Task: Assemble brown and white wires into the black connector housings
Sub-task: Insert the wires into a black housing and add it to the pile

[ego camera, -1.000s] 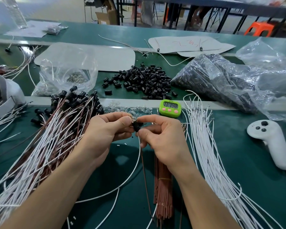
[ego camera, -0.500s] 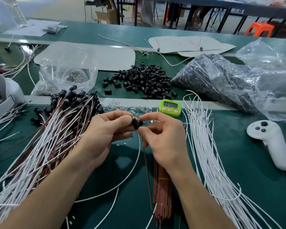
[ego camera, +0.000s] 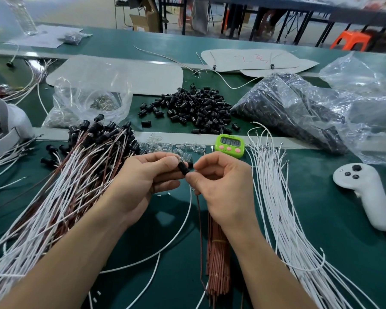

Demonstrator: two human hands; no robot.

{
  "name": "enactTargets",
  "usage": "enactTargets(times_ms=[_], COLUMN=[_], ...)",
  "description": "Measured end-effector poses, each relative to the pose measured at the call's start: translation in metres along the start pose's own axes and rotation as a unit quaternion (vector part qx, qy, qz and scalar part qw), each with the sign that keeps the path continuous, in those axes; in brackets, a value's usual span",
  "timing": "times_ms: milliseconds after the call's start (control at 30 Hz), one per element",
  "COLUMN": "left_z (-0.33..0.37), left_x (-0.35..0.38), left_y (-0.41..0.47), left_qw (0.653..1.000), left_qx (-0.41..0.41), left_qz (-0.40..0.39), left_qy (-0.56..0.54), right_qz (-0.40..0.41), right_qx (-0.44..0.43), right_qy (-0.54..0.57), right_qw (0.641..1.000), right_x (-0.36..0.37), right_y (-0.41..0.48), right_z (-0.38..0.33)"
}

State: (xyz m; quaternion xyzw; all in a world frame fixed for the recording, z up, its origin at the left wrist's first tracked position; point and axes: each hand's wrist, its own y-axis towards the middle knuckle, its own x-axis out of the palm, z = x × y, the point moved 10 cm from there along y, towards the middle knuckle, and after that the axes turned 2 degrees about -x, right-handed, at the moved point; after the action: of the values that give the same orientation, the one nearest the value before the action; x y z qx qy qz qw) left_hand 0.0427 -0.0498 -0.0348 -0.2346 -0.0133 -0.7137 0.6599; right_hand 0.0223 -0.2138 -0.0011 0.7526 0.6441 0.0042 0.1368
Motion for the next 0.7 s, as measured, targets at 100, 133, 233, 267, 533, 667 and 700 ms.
enactTargets(times_ms=[100, 133, 233, 267, 533, 667, 700], left_z=[-0.001, -0.002, -0.002, -0.002, 0.004, 0.01, 0.011], left_x=[0.0, 0.0, 0.0, 0.0, 0.0, -0.006, -0.007], left_y=[0.0, 0.0, 0.001, 0.001, 0.0, 0.0, -0.001], left_qw=[1.0, 1.0, 1.0, 1.0, 1.0, 0.999, 0.998], left_qx=[-0.003, -0.004, -0.007, -0.007, 0.012, 0.04, 0.047], left_qz=[0.005, 0.005, 0.007, 0.005, 0.002, 0.031, 0.035], left_qy=[0.001, 0.003, 0.004, 0.005, -0.004, -0.015, -0.013], right_qz=[0.01, 0.014, 0.023, 0.023, -0.052, -0.071, -0.073], right_qx=[0.002, 0.001, -0.004, -0.002, 0.032, 0.006, 0.007], right_qy=[0.0, -0.002, -0.009, -0.01, -0.053, -0.124, -0.127], right_qw=[1.0, 1.0, 1.0, 1.0, 0.997, 0.99, 0.989], right_x=[-0.002, -0.003, -0.004, -0.004, 0.011, 0.015, 0.015], right_y=[0.0, 0.0, -0.001, -0.001, -0.001, -0.003, -0.003], right_z=[0.001, 0.0, 0.0, 0.001, 0.006, 0.001, 0.001])
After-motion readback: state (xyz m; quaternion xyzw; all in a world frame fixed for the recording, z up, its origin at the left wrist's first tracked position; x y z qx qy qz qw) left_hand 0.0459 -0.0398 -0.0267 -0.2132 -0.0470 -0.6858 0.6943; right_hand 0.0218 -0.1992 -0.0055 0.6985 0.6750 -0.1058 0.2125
